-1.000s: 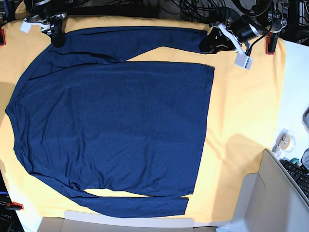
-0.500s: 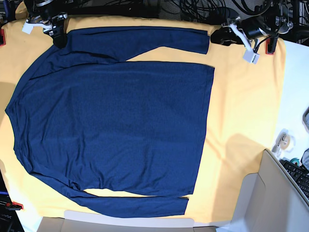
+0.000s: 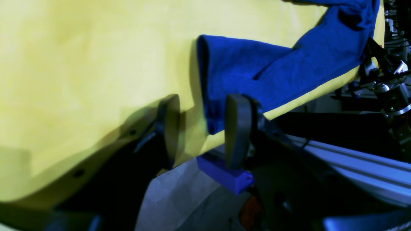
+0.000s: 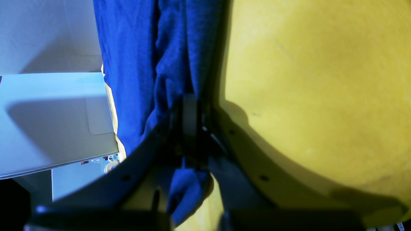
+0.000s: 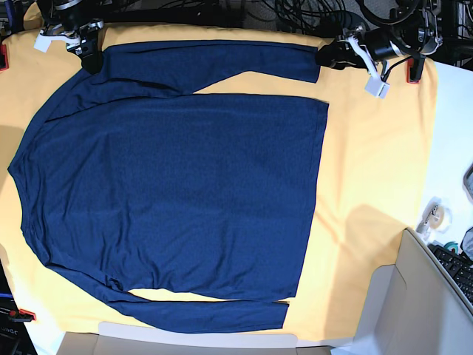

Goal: Fold the T-shirt properly
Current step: 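Close both grippers on the hem corners of the navy shirt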

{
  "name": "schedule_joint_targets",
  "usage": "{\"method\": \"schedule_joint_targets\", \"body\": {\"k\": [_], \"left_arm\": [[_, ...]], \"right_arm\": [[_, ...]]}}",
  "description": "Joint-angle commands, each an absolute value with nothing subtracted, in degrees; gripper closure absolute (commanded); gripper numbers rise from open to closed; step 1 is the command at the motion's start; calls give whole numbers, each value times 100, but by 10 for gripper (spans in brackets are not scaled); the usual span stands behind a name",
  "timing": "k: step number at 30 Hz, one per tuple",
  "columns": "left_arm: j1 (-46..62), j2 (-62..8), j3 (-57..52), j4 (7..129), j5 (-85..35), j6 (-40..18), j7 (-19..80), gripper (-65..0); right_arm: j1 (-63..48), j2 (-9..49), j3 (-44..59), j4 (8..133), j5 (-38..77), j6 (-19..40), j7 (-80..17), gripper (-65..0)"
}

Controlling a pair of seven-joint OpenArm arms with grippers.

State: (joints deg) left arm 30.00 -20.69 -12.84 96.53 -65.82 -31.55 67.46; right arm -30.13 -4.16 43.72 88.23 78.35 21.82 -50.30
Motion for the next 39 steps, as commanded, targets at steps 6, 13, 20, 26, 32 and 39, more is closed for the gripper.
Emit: {"method": "schedule_joint_targets", "body": {"k": [6,13,20,26,32,39], "left_arm": [[3020,-2123,-963,9727,-6615,-3187,6809,-231],[2853,-2123,-725,9701,-6615,-3187,6809,-231],[2853,-2123,-532,9719,-6615,-3196,6765,-137],[2844,-2141,-567,9727,-6615,-3196,6765,-2],[2844,-2158,-576,10123,-6615,-3547,6800,0],[2853,-2158,-576,10237,-6615,-3591,6800,0]], "right_arm": [[-3064,-400,4382,8892,7811,2176,-5051,0],[-3064,-400,4382,8892,7811,2176,-5051,0],[-3064,-391,4382,8892,7811,2176,-5051,0],[-3090,-365,4391,8910,7811,2176,-5068,0],[-3204,-374,4418,9305,7811,2176,-5059,0],[-3310,-391,4426,9710,7811,2176,-5051,0]]}}
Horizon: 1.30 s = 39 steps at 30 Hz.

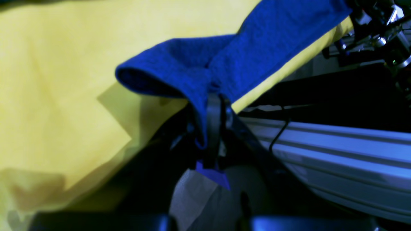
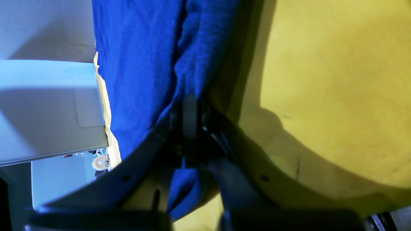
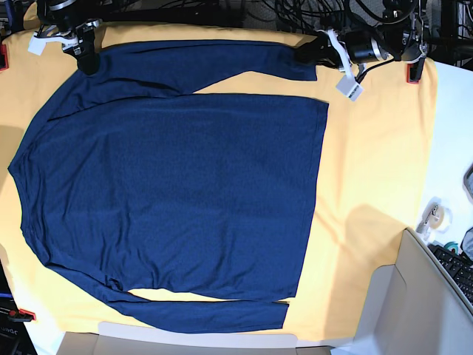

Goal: Fold the T-shirt properly
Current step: 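Close both grippers on the hem corners of the navy shirt, then lift the hem corners and pull them apart to stretch the hem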

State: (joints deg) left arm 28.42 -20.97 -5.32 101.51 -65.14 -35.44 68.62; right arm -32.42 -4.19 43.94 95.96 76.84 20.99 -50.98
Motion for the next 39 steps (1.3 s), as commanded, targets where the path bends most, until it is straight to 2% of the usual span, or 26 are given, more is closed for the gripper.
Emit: {"method": "schedule_joint_targets", "body": {"k": [1,12,23,32,35,39], "left_arm": [[2853,-2158,-576,10237,-6615,-3591,6800,0],[2422,-2167,-593,10993,-6615,-3591,6809,0],[1209,-2167,-602,10985,-6615,-3591,6809,0],[664,-2141,-1138,10932,-6589,-3600,6782,0],[716,-2149,-1051,10510,-6580,-3591,6809,0],[787,-2167,-664,9367,-6571,-3591,6782,0]], "right_arm": [[-3319,-391,4426,9710,7811,2176,-5051,0],[-3037,-391,4435,10422,7811,2167,-5042,0],[-2035,-374,4435,10484,7398,2167,-5042,0],[-1525,-391,4435,10484,6835,2167,-4892,0],[-1525,-391,4435,10457,6615,2167,-4769,0],[-1516,-400,4400,10448,6325,2167,-4760,0]]}}
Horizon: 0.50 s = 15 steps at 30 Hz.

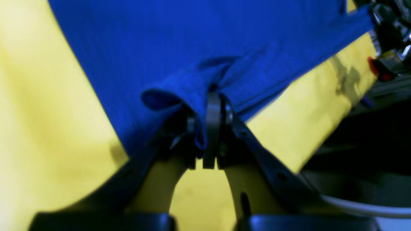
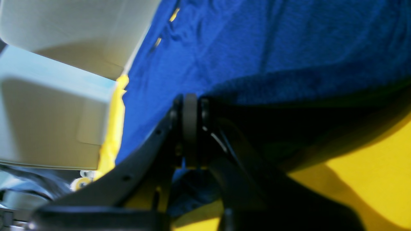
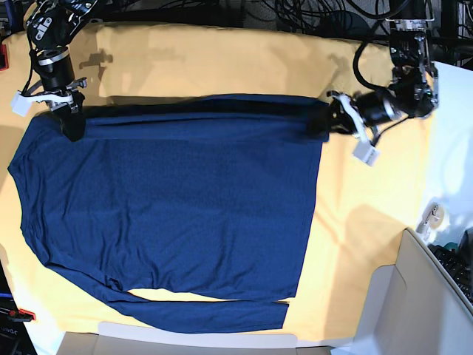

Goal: Fold the T-shirt properly
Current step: 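Lift the hem corners and pull them apart to stretch the hem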

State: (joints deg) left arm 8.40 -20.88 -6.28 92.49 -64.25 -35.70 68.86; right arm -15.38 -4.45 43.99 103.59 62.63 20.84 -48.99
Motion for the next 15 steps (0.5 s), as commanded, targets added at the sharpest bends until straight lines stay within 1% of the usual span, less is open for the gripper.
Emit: {"method": "schedule_joint_targets", "body": {"k": [1,4,10,12,15], "left_arm": [[787,-2167,-576,9103,-6571,-3591,6774,0],[752,-2167,-347,8629,-6571,-3591,6765,0],[716,-2193,-365,8602,-6580,-3591,6774,0],[558,-2316,-338,8611,-6589,-3591,6800,0],[470,-2404,-356,8611,-6589,-3591,6800,0]], "right_arm": [[-1516,-400,4400,10431,6281,2167,-4760,0],[-1508,-400,4400,10202,6255,2167,-4760,0],[-1349,-382,4382,9209,6246,2167,-4796,0],[-1270,-356,4382,8796,6246,2167,-4804,0],[-1218,-347,4382,8558,6255,2167,-4804,0]]}}
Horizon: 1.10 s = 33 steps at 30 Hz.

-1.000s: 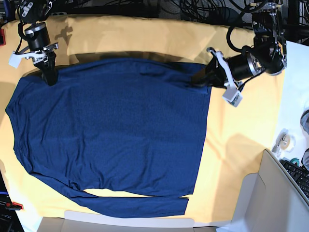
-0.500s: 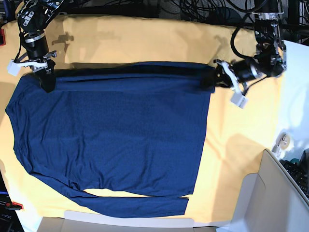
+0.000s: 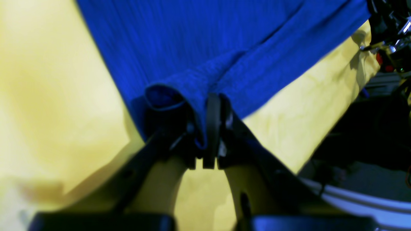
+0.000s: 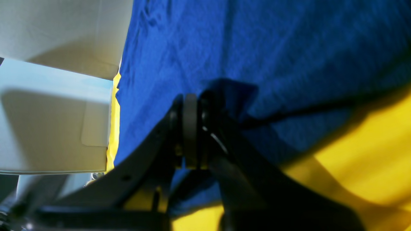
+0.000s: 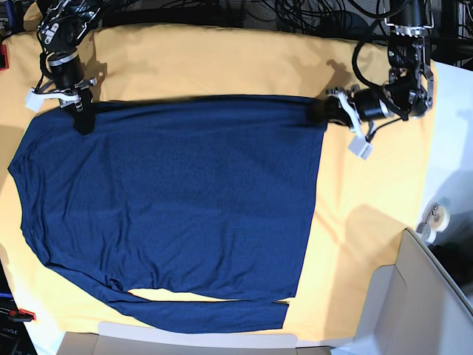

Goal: Fold the T-shirt properly
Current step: 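Lift the hem corners and pull them apart to stretch the hem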

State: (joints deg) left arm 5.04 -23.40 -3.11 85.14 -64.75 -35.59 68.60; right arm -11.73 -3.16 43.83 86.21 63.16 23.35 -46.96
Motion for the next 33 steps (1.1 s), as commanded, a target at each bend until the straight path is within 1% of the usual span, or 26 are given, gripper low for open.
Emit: {"method": "schedule_joint_targets", "body": {"k": [1,7,11,17,20,22,23,27,29,31,33], "left_arm": [[462,-2457,-365,8611,-6589,-3591,6800,0],[303,-2695,-382,8857,-6607,-3591,6774,0],[277,-2703,-382,9033,-6598,-3591,6800,0],[295,-2695,-321,8989,-6580,-3591,6800,0],[295,-2686,-321,8989,-6580,-3591,6800,-1],[295,-2695,-321,8989,-6580,-3591,6809,-7],[295,-2695,-321,8989,-6580,-3591,6809,-23],[295,-2703,-321,8840,-6580,-3591,6809,-132],[295,-2703,-321,8716,-6580,-3591,6809,-175],[295,-2703,-321,8681,-6580,-3591,6809,-189],[295,-2703,-338,8681,-6580,-3591,6809,-187]], "right_arm": [[-1218,-347,4382,8567,6255,2167,-4804,0],[-1130,-347,4391,8796,6273,2167,-5068,0],[-1138,-391,4382,9077,6255,2167,-5068,0],[-1138,-382,4382,8971,6237,2141,-5059,0],[-1138,-374,4382,8954,6237,1675,-5059,0],[-1138,-374,4374,8980,6237,1446,-5059,-27],[-1138,-374,4374,8980,6237,1376,-5059,-50],[-1086,-347,4215,8989,6246,1305,-5068,-138],[-1077,-347,4154,8989,6246,1305,-5068,-179],[-1077,-347,4084,8989,6264,1305,-5068,-204],[-1077,-356,4057,8998,6273,1305,-5068,-226]]}}
